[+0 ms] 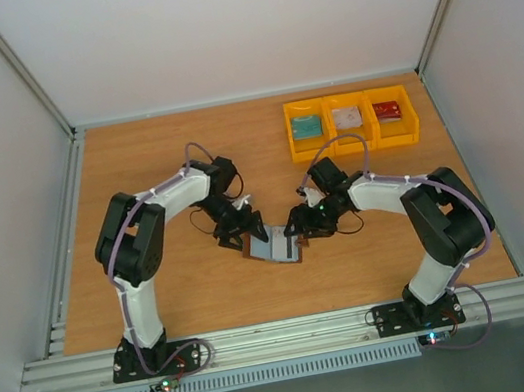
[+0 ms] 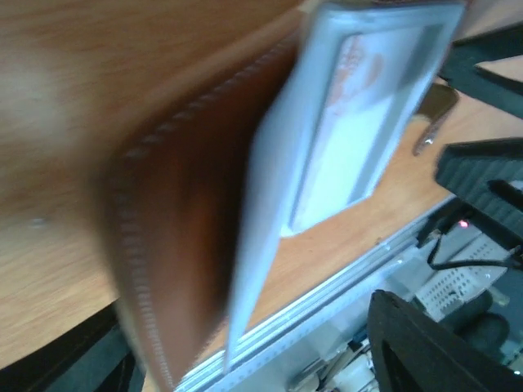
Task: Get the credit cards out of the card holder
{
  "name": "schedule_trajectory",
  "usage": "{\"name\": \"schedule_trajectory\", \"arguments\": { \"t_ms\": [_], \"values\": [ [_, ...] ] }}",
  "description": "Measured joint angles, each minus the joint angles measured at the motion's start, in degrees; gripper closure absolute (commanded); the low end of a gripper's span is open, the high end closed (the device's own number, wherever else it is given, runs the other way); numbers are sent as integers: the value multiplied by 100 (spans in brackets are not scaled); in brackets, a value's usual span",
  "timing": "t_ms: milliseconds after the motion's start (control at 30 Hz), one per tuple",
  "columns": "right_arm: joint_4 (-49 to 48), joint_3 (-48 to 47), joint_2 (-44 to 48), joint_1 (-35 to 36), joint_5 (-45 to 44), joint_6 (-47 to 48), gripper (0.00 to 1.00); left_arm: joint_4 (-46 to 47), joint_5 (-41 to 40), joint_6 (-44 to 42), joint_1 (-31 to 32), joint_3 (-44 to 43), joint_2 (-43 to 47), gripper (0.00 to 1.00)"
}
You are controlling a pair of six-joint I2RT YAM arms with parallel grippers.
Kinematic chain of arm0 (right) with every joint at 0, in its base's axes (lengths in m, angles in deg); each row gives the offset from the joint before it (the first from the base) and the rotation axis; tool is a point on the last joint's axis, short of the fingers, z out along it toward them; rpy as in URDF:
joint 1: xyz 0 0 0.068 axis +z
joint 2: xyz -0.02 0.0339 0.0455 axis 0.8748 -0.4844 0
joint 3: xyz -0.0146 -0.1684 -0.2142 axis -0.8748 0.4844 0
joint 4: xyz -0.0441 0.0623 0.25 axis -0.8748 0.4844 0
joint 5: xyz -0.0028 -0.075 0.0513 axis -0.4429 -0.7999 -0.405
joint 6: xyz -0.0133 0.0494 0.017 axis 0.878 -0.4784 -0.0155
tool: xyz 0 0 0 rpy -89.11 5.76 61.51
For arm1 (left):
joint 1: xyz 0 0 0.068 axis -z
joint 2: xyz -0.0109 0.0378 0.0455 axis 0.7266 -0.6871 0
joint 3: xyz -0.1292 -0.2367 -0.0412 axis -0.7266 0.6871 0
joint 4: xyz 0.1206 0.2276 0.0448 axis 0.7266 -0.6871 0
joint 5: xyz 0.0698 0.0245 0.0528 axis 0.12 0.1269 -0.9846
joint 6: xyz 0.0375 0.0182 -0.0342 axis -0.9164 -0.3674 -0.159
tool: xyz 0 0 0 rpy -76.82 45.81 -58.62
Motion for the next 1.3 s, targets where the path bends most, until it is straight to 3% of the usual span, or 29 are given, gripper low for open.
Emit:
{"name": "schedule_trajectory", "arguments": {
  "t_ms": [67,200,267,300,333,733,833,1033,1300],
  "values": [
    [-48,-22,-42,22,52,-26,33,22,280,46,59,-20,-17,39],
    [-85,-24,-50,44,61,-63,33,188,721,345,297,-39,-70,61],
    [-87,-24,-48,44,61,-63,33,243,828,417,385,-68,-127,77],
    [-87,-24,-48,44,61,-63,33,258,861,437,400,-74,-146,93],
    [-87,-22,-48,44,61,-63,33,267,881,468,400,-81,-160,99],
    [249,173,529,74,-295,299,28,188,599,286,374,-190,216,100],
    [407,284,1237,70,-321,485,25,94,463,-153,376,-356,645,100],
    [317,352,3058,26,2,944,9,26,387,-1178,365,-275,1917,100],
    [310,219,4682,-2,354,1434,6,348,619,-2109,365,796,3727,100]
  ]
}}
